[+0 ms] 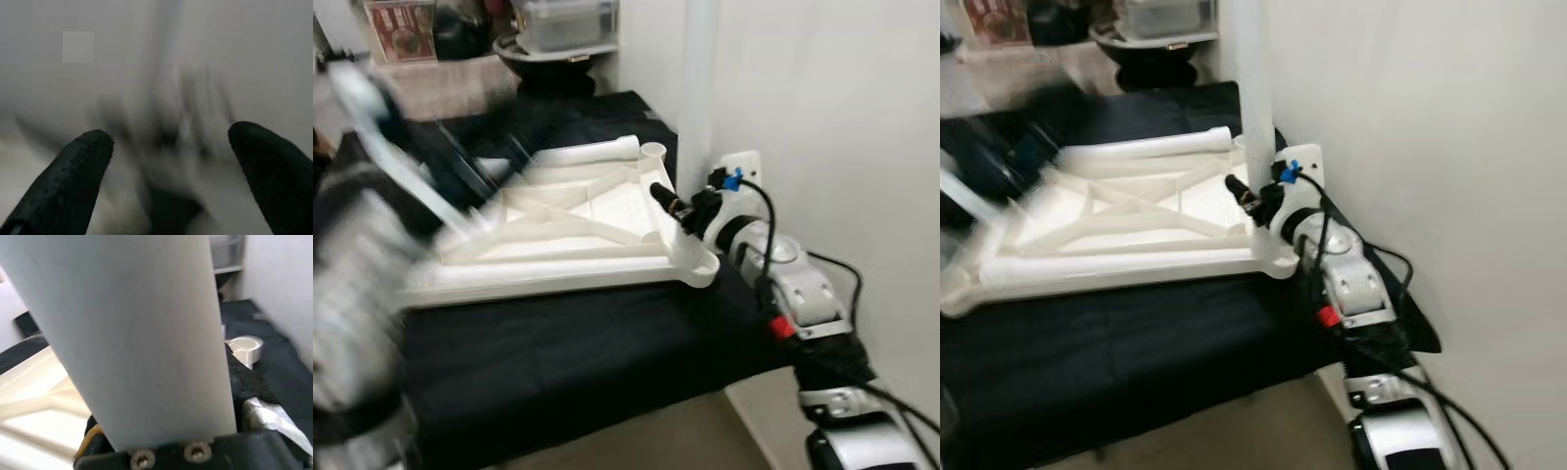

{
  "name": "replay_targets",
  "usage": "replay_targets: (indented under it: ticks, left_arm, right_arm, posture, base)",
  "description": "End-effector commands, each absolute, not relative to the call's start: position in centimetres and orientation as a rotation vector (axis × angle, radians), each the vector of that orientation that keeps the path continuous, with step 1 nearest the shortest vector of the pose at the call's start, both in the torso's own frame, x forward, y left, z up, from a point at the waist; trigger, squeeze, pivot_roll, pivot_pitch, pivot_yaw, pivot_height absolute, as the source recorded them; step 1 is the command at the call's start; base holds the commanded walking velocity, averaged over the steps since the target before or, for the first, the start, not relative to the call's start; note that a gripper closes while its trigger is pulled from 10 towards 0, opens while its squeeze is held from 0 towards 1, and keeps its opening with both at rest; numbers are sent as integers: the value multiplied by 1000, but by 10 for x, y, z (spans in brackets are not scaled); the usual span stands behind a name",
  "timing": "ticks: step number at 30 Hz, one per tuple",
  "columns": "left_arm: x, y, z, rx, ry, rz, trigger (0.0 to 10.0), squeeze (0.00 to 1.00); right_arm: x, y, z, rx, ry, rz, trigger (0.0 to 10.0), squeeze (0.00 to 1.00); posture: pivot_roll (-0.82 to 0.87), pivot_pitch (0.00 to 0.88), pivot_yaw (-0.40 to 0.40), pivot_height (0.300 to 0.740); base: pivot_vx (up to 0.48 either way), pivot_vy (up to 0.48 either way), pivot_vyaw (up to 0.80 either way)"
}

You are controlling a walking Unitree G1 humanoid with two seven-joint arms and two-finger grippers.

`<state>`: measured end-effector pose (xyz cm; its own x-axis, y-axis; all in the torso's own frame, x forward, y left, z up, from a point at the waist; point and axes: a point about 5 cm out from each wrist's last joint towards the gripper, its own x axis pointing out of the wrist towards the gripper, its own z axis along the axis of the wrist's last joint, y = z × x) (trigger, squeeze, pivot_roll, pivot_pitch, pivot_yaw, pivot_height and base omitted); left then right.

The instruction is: Building children table

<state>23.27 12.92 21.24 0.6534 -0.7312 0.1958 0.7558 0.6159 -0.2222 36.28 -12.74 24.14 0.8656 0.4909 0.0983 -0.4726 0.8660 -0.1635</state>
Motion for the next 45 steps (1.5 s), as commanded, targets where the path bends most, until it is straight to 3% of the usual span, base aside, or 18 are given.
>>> replay_targets:
  ticks: [1, 2, 3, 7, 13, 18, 20, 27, 35, 45]
  left_arm:
    - [216, 116, 192, -194, 8, -859, 10000, 1000]
    - [203, 116, 178, -121, 74, -832, 10000, 196]
    - [194, 118, 172, -86, 105, -801, 10000, 0]
    - [170, 125, 170, -46, 154, -718, 10000, 0]
    - [160, 123, 173, 10, 128, -699, 10000, 0]
    - [152, 117, 181, 119, 13, -652, 10000, 0]
    - [148, 121, 185, 256, -59, -546, 10000, 0]
    - [146, 141, 187, 425, -87, -345, 10000, 0]
    - [171, 160, 180, 330, -29, -305, 10000, 0]
    - [201, 171, 173, 185, -10, -182, 10000, 0]
  right_arm:
    - [367, -128, 245, -106, -173, 527, 10000, 0]
    - [372, -130, 250, -80, -194, 515, 10000, 0]
    - [376, -134, 255, -59, -218, 494, 10000, 0]
    - [382, -146, 275, -28, -292, 473, 10000, 0]
    - [382, -150, 288, -19, -336, 533, 10000, 0]
    - [370, -154, 305, -9, -393, 772, 10000, 0]
    - [363, -161, 311, -43, -397, 936, 10000, 0]
    - [355, -179, 315, -154, -355, 1036, 10000, 0]
    - [351, -195, 323, -210, -346, 1029, 10000, 0]
    - [349, -173, 309, -158, -364, 971, 10000, 0]
  posture:
    - [3, 202, 5, 740]
    - [7, 227, 10, 740]
    - [11, 240, 11, 740]
    - [27, 291, 15, 740]
    - [32, 342, 9, 740]
    - [19, 380, -2, 740]
    - [17, 386, -7, 740]
    - [20, 385, -23, 740]
    - [-3, 372, -43, 740]
    - [-13, 295, -48, 740]
  base:
    - [0, 0, 0]
    - [0, 0, 0]
    - [0, 0, 0]
    - [0, 0, 0]
    - [0, 0, 0]
    - [0, 0, 0]
    - [0, 0, 0]
    - [0, 0, 0]
    - [0, 0, 0]
    - [0, 0, 0]
